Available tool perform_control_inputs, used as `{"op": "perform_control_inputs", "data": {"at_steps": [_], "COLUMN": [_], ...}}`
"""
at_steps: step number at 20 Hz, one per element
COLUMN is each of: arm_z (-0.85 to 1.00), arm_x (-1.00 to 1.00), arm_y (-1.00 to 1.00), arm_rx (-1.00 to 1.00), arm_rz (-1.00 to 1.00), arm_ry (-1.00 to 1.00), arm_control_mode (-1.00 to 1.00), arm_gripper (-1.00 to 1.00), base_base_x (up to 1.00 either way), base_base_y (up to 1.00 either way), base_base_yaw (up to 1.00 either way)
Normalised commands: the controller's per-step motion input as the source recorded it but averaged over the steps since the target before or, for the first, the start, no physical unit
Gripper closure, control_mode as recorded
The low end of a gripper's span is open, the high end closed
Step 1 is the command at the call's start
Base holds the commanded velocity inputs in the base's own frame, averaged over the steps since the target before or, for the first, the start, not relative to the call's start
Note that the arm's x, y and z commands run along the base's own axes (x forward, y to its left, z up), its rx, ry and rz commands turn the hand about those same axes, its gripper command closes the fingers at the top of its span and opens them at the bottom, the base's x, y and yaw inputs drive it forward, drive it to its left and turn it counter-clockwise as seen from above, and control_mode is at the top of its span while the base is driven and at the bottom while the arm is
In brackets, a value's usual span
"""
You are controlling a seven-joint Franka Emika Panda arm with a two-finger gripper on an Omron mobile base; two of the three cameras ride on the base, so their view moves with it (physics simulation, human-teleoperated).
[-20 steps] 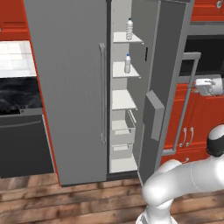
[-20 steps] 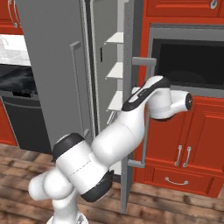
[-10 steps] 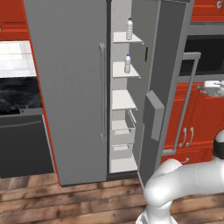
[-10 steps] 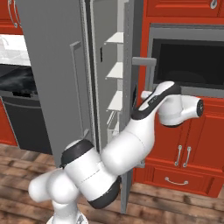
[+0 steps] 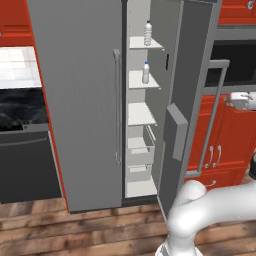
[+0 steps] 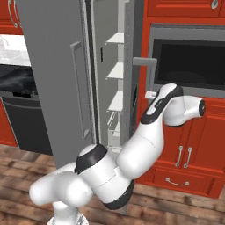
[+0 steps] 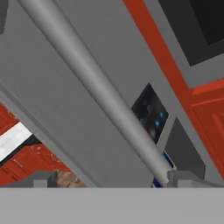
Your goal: Take the bottled waters from the counter and place them in the freezer to freeze. Close the freezer door after placing the bottles.
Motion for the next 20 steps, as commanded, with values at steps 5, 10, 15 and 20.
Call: {"op": "perform_control_inputs", "data": {"at_steps": [5,10,15,20], "arm_z": [-0.05,0.00,0.00,-0.01], "arm_x": [0.28,0.04,0.36,0.27], "arm_y": [0.08,0.66,0.37,0.41], "arm_rx": [-0.04,-0.10,-0.01,0.00], "arm_rz": [0.00,0.00,0.00,0.00], "arm_ry": [0.00,0.00,0.00,0.00], "arm_control_mode": [-1.00,-1.00,-1.00,-1.00], "arm_gripper": [-1.00,-1.00,-1.00,-1.00], "base_base_x": [0.00,0.00,0.00,0.00], "base_base_y": [0.00,0.00,0.00,0.00], "base_base_yaw": [0.00,0.00,0.00,0.00]}}
